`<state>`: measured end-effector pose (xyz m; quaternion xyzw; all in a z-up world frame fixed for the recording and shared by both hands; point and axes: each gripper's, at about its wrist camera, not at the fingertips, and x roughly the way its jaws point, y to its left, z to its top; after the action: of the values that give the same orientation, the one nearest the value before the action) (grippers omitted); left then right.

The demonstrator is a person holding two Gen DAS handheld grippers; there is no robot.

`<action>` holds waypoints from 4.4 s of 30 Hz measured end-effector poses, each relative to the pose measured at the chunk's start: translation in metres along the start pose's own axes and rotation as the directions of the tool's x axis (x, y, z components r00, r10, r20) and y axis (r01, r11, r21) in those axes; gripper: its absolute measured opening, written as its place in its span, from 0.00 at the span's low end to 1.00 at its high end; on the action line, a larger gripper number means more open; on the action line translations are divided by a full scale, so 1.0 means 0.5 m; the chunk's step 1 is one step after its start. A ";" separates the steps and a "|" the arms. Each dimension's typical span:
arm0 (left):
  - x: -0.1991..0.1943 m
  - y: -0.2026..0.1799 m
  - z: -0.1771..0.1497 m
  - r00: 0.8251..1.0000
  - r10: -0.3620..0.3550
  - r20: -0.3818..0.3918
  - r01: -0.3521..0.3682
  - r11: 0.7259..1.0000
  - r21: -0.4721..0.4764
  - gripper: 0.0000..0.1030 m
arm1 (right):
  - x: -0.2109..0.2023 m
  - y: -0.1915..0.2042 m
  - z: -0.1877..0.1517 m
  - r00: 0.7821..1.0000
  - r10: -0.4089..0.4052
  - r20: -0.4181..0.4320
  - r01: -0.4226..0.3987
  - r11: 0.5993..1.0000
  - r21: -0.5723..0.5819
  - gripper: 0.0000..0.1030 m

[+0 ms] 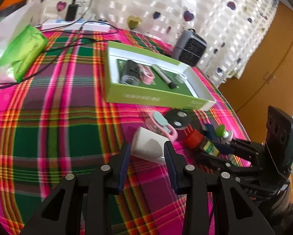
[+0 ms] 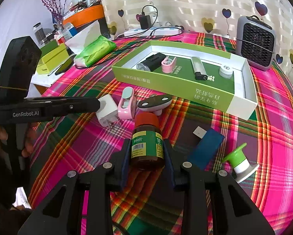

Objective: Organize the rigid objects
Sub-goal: 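Close the right tool on the brown bottle while the left tool approaches the white cube, then close the left tool on the white charger cube while the right tool holds the bottle, then carry the brown bottle with the right tool toward the box while the left tool carries the white cube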

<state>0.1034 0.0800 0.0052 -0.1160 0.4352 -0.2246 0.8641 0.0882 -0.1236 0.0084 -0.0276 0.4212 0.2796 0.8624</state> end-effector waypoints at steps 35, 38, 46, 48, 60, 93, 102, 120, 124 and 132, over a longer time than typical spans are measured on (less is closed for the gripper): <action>0.013 -0.086 -0.009 0.996 0.086 -0.033 -0.061 0.880 0.471 0.36 | -0.006 -0.017 -0.009 1.000 0.009 0.003 -0.009 0.999 0.038 0.32; 0.026 -0.085 -0.005 0.994 0.097 -0.055 -0.058 0.874 0.483 0.38 | -0.006 -0.017 -0.008 1.000 0.009 0.003 -0.009 0.999 0.038 0.32; 0.040 -0.095 0.002 0.990 0.108 -0.086 -0.044 0.835 0.549 0.39 | -0.006 -0.020 -0.008 1.000 0.014 0.003 -0.014 0.999 0.043 0.32; 0.047 -0.092 0.008 0.989 0.099 -0.108 -0.023 0.831 0.556 0.40 | -0.006 -0.020 -0.008 1.000 0.015 0.003 -0.015 0.999 0.044 0.32; 0.072 -0.096 0.018 0.978 0.134 -0.157 -0.005 0.777 0.629 0.40 | -0.005 -0.022 -0.008 0.999 0.032 0.003 -0.032 0.998 0.055 0.32; 0.090 -0.100 0.028 0.982 0.143 -0.126 -0.062 0.866 0.496 0.39 | -0.006 -0.025 -0.007 0.999 0.041 0.003 -0.041 0.997 0.061 0.32; 0.083 -0.096 0.026 0.982 0.148 -0.115 -0.076 0.876 0.476 0.31 | -0.006 -0.025 -0.007 0.999 0.041 0.003 -0.041 0.997 0.061 0.32; 0.078 -0.098 0.023 0.981 0.164 -0.105 -0.095 0.876 0.472 0.31 | -0.009 -0.014 -0.006 1.000 0.013 0.012 -0.013 0.999 0.032 0.32; 0.072 -0.102 0.012 0.980 0.167 -0.105 -0.098 0.875 0.475 0.31 | -0.019 -0.012 -0.005 1.000 0.007 0.027 -0.007 1.000 0.025 0.32; 0.045 -0.111 0.013 0.983 0.170 -0.075 -0.118 0.881 0.459 0.31 | -0.035 -0.014 0.006 0.999 0.003 0.052 -0.005 0.999 0.031 0.32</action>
<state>0.1046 0.0207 0.0151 0.1339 0.4266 -0.2610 0.8555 0.0852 -0.1367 0.0222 -0.0059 0.4028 0.2754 0.8728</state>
